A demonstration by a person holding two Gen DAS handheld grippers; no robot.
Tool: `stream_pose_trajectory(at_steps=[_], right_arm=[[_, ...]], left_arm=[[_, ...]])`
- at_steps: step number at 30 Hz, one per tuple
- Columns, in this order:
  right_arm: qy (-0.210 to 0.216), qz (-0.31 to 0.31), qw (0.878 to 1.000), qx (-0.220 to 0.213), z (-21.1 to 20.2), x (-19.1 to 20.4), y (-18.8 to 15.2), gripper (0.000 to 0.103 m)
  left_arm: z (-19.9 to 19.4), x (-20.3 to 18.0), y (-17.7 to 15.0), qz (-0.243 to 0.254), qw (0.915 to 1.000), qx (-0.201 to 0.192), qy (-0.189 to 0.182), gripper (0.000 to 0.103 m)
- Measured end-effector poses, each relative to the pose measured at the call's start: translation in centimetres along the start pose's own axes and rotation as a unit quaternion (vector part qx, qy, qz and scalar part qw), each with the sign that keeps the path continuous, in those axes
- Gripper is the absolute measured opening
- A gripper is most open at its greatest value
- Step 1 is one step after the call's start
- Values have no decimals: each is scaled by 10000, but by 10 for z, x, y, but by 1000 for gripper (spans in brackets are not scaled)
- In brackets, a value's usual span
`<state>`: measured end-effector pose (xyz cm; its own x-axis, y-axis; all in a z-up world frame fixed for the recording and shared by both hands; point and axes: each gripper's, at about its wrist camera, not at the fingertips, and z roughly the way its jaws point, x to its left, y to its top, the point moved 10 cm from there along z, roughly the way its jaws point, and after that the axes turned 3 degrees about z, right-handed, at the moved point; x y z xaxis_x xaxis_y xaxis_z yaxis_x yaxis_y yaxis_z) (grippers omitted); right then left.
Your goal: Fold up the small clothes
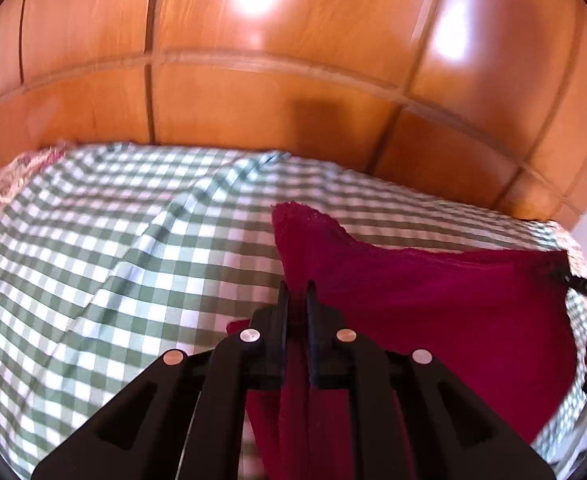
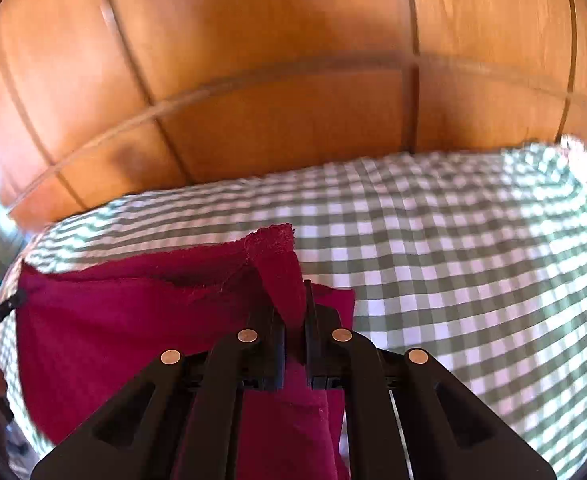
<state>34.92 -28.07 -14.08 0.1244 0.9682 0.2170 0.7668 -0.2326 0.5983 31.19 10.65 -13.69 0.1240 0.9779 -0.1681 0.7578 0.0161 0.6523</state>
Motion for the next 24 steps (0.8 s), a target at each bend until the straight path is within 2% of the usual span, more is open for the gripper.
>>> stream_pose_trajectory(at_steps=[5,6,8,9,10,11,12,13,15,18,20,24], right_arm=[[-197,267,9986,413,49,-14,-17,6],[-222,273,9986,395,54,-16,-19,6],[-34,417,9984,374,54,-17,-20,11],[31,469,9982,383,53,-18,-20,16],[131,549,9976,397,50,-21,-19,37],[177,613,9972,380,45,-24,-19,66],[133,680,9970,332,37,-30,-20,73],[115,741,9970,203,28,-37,-20,73],[336,802,9961,150,9,-43,-28,73],[625,987,9929,223,-18,-53,-55,73],[943,1102,9888,344,-36,-55,-81,73],[1173,1144,9849,552,-52,-51,-127,73]], left_arm=[[49,6,-16,-51,9979,510,387,7],[53,6,-19,-11,9972,566,489,11],[51,3,-19,109,9969,529,563,15],[47,2,-19,141,9967,510,611,32],[40,4,-20,136,9961,482,726,51],[34,6,-20,117,9961,417,771,53],[25,8,-23,100,9968,330,715,53],[15,9,-28,73,9976,284,635,53],[4,16,-39,-1,9982,278,536,53],[-24,22,-72,-265,9992,289,75,61],[-36,24,-91,-345,9988,307,-149,64],[-55,18,-132,-540,9959,400,-604,65]])
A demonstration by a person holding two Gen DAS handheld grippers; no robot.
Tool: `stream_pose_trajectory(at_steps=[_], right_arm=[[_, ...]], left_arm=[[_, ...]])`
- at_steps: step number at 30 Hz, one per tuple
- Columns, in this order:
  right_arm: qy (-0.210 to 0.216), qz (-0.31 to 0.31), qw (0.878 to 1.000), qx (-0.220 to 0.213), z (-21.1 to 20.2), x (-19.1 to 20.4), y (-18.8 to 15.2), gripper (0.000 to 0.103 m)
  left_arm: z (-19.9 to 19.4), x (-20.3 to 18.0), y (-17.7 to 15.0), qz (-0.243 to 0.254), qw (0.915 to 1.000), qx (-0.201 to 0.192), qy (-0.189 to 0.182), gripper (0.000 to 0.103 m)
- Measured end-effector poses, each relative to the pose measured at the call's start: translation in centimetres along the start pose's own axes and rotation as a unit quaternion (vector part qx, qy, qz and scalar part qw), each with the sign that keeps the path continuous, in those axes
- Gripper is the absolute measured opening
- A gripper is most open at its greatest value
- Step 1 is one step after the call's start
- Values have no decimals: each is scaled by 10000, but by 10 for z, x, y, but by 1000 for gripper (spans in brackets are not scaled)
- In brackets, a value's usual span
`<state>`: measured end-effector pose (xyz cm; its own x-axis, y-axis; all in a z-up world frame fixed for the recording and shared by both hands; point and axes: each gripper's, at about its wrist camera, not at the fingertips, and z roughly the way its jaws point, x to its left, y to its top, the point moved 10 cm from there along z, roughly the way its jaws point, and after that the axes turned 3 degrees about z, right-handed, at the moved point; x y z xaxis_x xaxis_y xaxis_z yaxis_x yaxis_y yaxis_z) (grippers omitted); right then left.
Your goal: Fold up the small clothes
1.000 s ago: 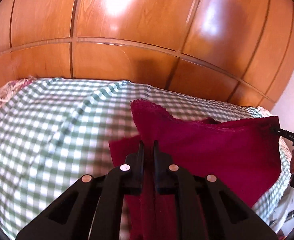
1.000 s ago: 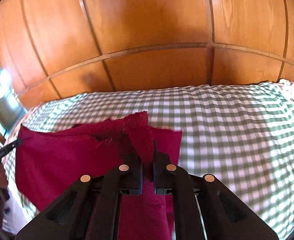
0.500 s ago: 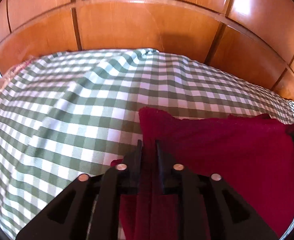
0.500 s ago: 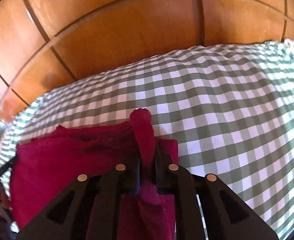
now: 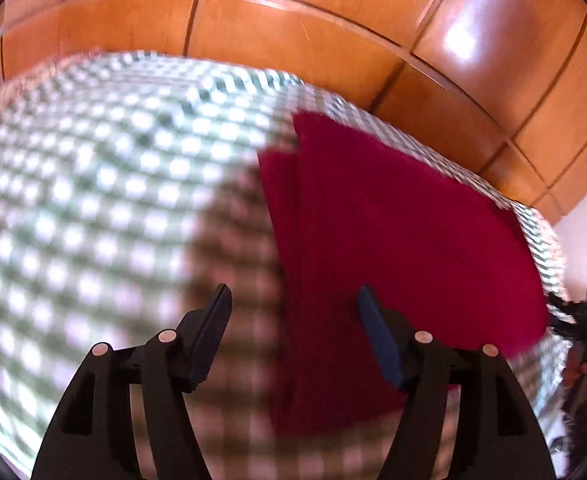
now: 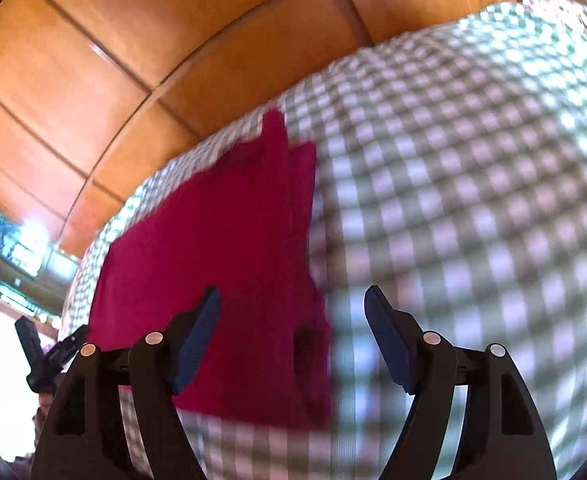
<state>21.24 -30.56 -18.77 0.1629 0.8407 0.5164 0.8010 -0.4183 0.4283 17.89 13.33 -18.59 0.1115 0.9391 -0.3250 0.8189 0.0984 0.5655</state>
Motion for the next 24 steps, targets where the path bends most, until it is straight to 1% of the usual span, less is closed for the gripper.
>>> stream_pose_trajectory(at_steps=[2,3,4,5,6,7,8,10,14,17,20,21,22,23,24], right_arm=[[83,32,9999,126,3,2,-26,73],[75,19,9999,109,5,3,-34,73],[20,0,10000,-4,6,4,-39,71],[-43,-5,10000,-63,6,5,-40,61],[-125,-10,9999,-95,7,5,-41,51],[-166,-39,9998,-42,9,7,-44,28],[-157,-48,9999,17,9,9,-46,22],[-182,-197,9996,38,3,15,-50,16],[3,-300,9995,88,-25,16,-62,14],[-39,-453,9983,355,-41,12,-89,14],[-96,-524,9961,702,-51,8,-121,15],[-140,-510,9959,735,-54,7,-123,16],[-166,-448,9965,679,-57,5,-119,23],[-207,-395,9976,521,-60,3,-111,30],[-233,-372,9983,381,-63,3,-104,35]], left_arm=[[-1,-4,-16,12,10000,25,-94,64],[1,-5,-20,12,9999,51,-114,58],[3,-8,-24,-10,9998,79,-198,45],[3,-11,-26,-39,9994,111,-326,38],[4,-14,-26,-56,9992,160,-372,29],[4,-15,-26,-20,9993,166,-342,23],[2,-17,-26,51,9994,161,-310,22],[-4,-21,-28,219,9993,161,-255,18],[-26,-20,-48,391,9981,291,-370,18],[-39,-18,-73,469,9971,453,-396,19],[-53,-13,-86,277,9974,513,-418,23],[-58,-8,-84,184,9982,449,-349,30],[-62,-6,-80,127,9988,367,-291,31],[-65,-4,-74,109,9993,265,-235,31],[-68,-3,-66,139,9997,143,-158,31]])
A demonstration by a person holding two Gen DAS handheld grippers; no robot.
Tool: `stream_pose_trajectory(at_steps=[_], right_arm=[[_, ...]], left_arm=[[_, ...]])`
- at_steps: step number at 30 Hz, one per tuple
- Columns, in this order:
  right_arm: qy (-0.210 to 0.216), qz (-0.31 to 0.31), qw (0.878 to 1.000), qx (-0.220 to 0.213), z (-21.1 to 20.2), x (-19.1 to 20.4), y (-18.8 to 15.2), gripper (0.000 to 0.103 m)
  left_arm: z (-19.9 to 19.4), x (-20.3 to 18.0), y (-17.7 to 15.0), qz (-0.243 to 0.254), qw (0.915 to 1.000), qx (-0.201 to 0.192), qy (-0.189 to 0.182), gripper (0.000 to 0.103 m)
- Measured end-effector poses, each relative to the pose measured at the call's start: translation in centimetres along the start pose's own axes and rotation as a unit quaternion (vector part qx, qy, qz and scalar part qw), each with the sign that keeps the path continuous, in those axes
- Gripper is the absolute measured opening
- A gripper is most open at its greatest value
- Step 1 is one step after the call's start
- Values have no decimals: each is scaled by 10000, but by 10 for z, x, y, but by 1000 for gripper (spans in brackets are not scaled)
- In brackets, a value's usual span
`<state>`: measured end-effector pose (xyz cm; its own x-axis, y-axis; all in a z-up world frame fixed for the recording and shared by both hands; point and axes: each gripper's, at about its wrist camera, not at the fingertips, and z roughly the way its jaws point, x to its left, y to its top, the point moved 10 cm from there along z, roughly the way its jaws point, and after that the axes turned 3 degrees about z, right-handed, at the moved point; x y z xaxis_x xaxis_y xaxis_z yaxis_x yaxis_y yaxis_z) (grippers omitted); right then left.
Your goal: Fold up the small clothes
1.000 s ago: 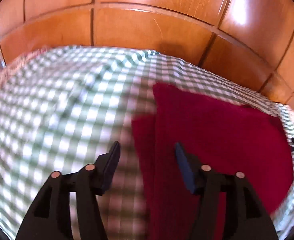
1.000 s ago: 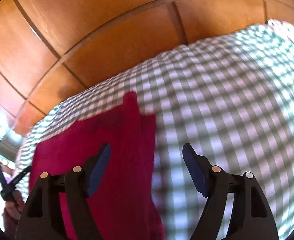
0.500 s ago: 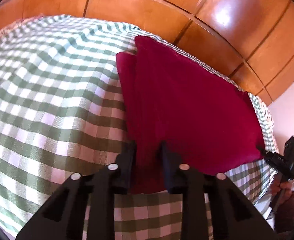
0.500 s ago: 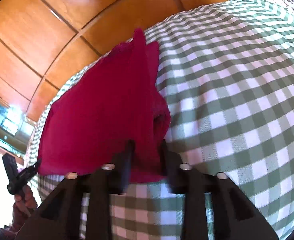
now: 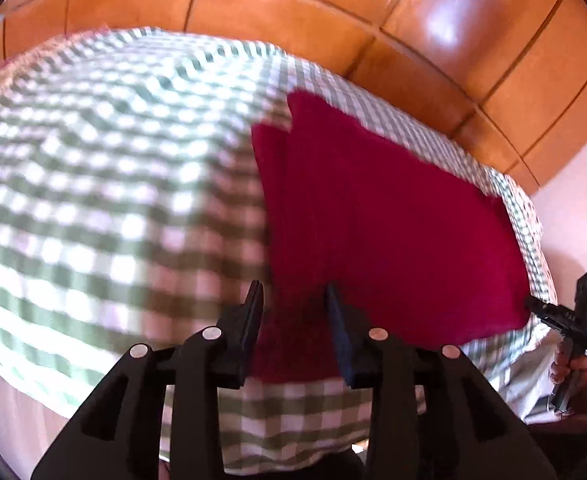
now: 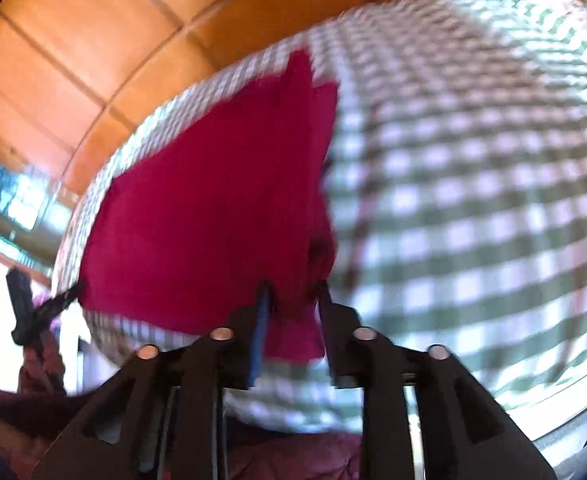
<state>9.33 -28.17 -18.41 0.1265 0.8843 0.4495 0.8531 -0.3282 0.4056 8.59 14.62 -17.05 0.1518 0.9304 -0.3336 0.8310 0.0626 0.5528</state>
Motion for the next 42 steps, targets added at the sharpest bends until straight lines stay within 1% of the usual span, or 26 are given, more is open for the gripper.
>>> stream_pose_trajectory(at_steps=[1,3,5,8,10,11,12,13,15,16,17,18,21,23,24,25,26,27,28,29,30,32,34,37,40,42], right_arm=[[-35,58,9996,-285,-5,-1,17,43],[-143,100,9979,-632,-6,-1,44,43],[-362,63,9958,-838,1,0,67,43],[-579,-5,9937,-956,21,6,100,43],[-874,-58,9915,-957,40,5,120,43],[-953,-38,9913,-902,49,4,126,37],[-975,-5,9920,-805,58,3,129,23],[-987,-2,9927,-686,66,3,134,6],[-1055,-47,9907,-858,61,5,143,6],[-1082,-47,9887,-1041,56,6,148,6],[-1189,-2,9864,-1138,55,4,149,6],[-1278,14,9853,-1131,58,0,151,6],[-1704,-172,9819,-814,92,-13,141,6],[-1803,-197,9792,-905,99,-17,141,7],[-1775,-107,9796,-934,98,-18,142,9],[-1731,-65,9804,-943,96,-19,142,16],[-1776,-65,9794,-961,94,-21,142,30],[-1853,-37,9776,-996,89,-24,142,39],[-1906,4,9761,-1041,85,-25,143,56],[-1944,61,9745,-1123,78,-28,144,67],[-1953,99,9731,-1214,72,-28,144,67],[-2005,80,9683,-1488,56,-19,145,68],[-1877,-48,9683,-1650,47,-2,143,74],[-1586,-373,9731,-1632,51,34,136,75],[-1385,-799,9763,-1456,70,68,127,75],[-1371,-1106,9754,-1328,85,87,121,75]], left_arm=[[-2,0,7,39,9999,-100,67,31],[-3,-4,20,102,9996,-245,96,31],[-3,-12,33,237,9987,-421,150,31],[3,-33,45,641,9962,-558,215,31],[13,-44,49,865,9945,-535,232,31],[20,-50,52,924,9942,-489,268,31],[29,-50,52,962,9940,-408,325,31],[36,-47,51,960,9939,-322,444,31],[49,-38,48,916,9929,-153,738,28],[60,-30,43,807,9936,15,789,25],[65,-25,41,700,9947,52,753,25],[66,-23,42,617,9955,16,713,24],[65,-23,43,516,9960,8,727,24],[65,-24,46,375,9970,-10,670,24],[61,-24,48,333,9973,-51,650,23],[58,-24,50,322,9973,-87,655,23],[56,-25,52,326,9972,-127,664,25],[52,-28,52,336,9969,-177,682,30],[49,-26,56,346,9959,-283,791,42],[45,-22,61,357,9940,-391,952,48],[40,-18,67,370,9916,-527,1124,51],[40,-12,77,307,9920,-540,1102,52],[45,-7,84,228,9923,-501,1110,52],[59,0,96,185,9927,-378,1131,51],[71,1,106,59,9948,-273,980,51],[80,-2,118,21,9968,-262,762,50]])
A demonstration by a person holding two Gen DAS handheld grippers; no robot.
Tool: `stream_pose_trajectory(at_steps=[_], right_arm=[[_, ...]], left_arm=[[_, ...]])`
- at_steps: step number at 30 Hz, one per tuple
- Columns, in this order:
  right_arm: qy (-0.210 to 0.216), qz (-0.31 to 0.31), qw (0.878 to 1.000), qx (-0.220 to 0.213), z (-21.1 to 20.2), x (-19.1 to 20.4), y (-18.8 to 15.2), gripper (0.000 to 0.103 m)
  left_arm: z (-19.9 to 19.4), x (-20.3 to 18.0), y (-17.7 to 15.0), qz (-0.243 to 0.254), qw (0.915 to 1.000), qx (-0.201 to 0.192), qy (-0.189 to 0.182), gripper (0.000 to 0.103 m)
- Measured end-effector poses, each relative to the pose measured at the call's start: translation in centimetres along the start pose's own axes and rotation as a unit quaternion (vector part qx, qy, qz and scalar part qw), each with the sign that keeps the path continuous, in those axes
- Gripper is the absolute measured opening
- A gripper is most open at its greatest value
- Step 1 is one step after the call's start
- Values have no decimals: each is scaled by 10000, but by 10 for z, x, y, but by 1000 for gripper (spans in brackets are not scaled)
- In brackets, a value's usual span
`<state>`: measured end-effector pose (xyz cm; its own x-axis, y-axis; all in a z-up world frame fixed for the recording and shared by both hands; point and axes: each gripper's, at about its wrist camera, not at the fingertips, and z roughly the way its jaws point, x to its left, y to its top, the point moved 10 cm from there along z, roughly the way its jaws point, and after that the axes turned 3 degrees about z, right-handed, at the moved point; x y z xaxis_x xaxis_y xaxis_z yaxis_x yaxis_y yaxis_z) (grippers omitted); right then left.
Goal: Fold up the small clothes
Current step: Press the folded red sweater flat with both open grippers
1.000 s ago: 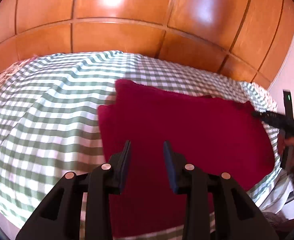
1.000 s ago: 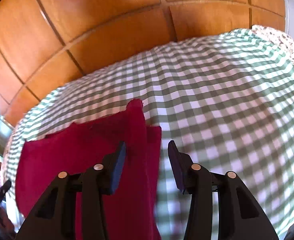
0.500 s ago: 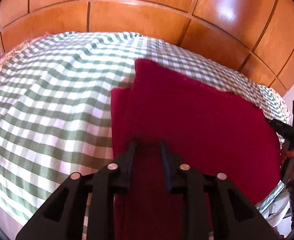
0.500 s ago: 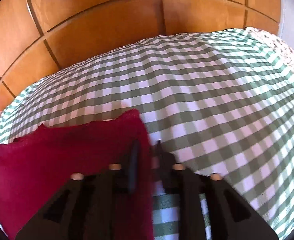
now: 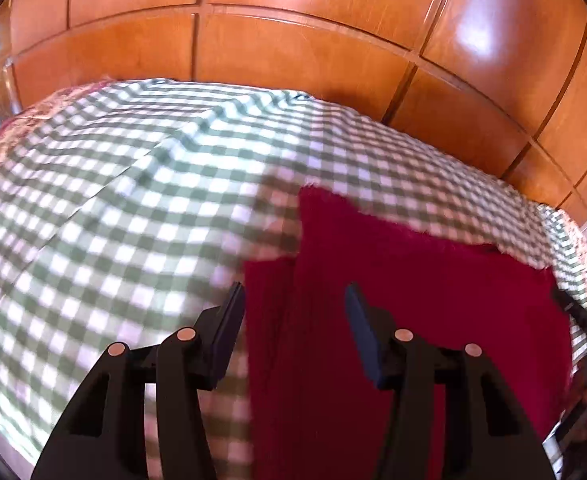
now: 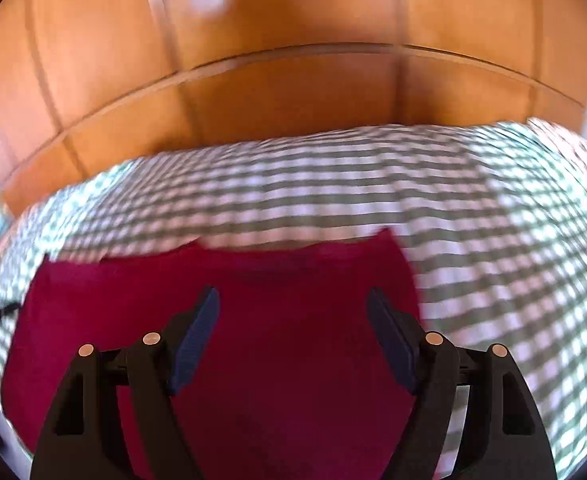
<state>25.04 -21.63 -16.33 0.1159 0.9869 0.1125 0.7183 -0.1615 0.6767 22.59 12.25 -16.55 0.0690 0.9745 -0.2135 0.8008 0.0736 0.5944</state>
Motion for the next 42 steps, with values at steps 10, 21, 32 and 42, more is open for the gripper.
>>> stream_pose_trajectory(at_steps=[10,21,32,42], right_arm=[[66,-51,9997,248,39,21,-17,80],[113,-138,9995,272,49,23,-22,87],[104,-145,9995,268,48,23,-22,88],[112,-128,9996,236,46,23,-20,88]], left_arm=[[22,3,4,-314,9991,-214,161,7],[21,0,-5,68,9948,-283,971,33],[-25,-3,-13,94,9925,-705,993,45],[-35,-9,-20,204,9918,-748,1020,48]])
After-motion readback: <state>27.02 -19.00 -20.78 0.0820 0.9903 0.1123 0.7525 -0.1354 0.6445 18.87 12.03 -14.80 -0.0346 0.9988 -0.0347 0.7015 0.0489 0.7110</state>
